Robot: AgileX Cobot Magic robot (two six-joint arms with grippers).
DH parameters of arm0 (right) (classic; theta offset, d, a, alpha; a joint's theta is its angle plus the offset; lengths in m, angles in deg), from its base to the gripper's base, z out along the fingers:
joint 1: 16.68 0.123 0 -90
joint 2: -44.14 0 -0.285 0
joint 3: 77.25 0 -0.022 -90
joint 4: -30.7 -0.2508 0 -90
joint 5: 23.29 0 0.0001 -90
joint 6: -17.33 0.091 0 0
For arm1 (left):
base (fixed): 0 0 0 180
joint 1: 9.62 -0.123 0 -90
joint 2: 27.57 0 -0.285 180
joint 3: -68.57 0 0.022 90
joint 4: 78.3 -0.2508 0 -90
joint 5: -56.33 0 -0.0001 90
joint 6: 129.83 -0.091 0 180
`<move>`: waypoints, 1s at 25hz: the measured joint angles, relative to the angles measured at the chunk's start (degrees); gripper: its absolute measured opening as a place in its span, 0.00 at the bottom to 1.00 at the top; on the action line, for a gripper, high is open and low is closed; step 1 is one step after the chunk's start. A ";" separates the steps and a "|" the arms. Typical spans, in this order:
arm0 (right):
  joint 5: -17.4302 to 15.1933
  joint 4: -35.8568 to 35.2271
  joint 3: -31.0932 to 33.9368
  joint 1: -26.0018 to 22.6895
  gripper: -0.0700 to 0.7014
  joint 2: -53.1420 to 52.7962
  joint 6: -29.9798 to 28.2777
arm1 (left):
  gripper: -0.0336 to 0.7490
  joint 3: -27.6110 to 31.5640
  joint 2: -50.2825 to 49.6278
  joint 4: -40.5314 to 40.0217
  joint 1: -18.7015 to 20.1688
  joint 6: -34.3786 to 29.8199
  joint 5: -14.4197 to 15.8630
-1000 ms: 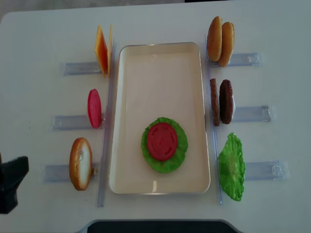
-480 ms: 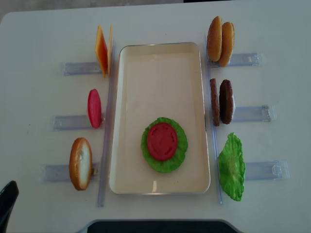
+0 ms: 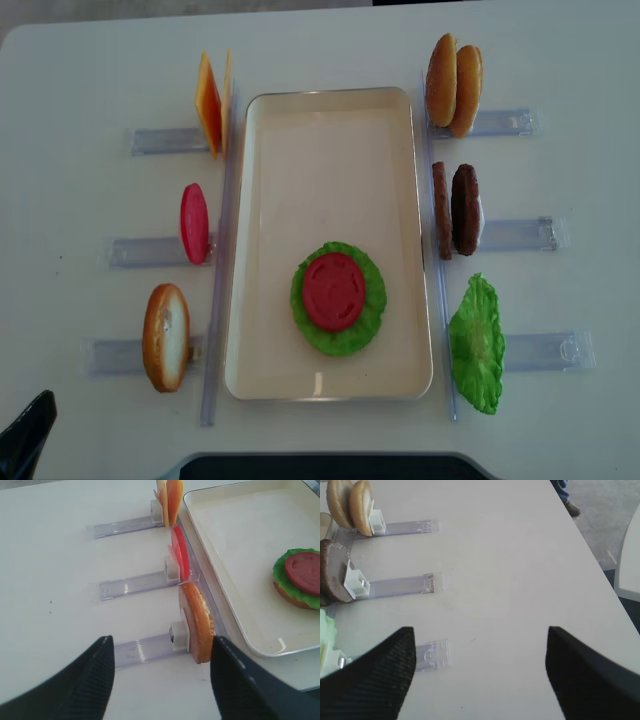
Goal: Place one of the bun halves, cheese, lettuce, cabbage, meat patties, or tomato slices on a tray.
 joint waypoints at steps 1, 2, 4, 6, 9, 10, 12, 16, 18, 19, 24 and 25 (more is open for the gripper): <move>0.00 0.00 0.00 0.00 0.76 0.00 0.00 | 0.64 0.00 0.00 0.00 0.00 -0.05 0.00; 0.00 0.00 0.00 0.00 0.76 0.00 0.00 | 0.64 0.00 0.00 0.00 0.00 -0.05 0.00; 0.00 0.00 0.00 0.00 0.76 0.00 0.00 | 0.64 0.00 0.00 0.00 0.00 -0.05 0.00; 0.00 0.00 0.00 0.00 0.76 0.00 0.00 | 0.64 0.00 0.00 0.00 0.00 -0.05 0.00; 0.00 0.00 0.00 0.00 0.76 0.00 0.00 | 0.64 0.00 0.00 0.00 0.00 -0.05 0.00; 0.00 0.00 0.00 0.00 0.76 0.00 0.00 | 0.64 0.00 0.00 0.00 0.00 -0.05 0.00; 0.00 0.00 0.00 0.00 0.76 0.00 0.00 | 0.64 0.00 0.00 0.00 0.00 -0.05 0.00; 0.00 0.00 0.00 0.00 0.76 0.00 0.00 | 0.64 0.00 0.00 0.00 0.00 -0.05 0.00; 0.00 0.00 0.00 0.00 0.76 0.00 0.00 | 0.64 0.00 0.00 0.00 0.00 -0.05 0.00; 0.00 0.00 0.00 0.00 0.76 0.00 0.00 | 0.64 0.00 0.00 0.00 0.00 -0.05 0.00; 0.00 0.00 0.00 0.00 0.76 0.00 0.00 | 0.64 0.00 0.00 0.00 0.00 -0.05 0.00; 0.00 0.00 0.00 0.00 0.76 0.00 0.00 | 0.64 0.00 0.00 0.00 0.00 -0.05 0.00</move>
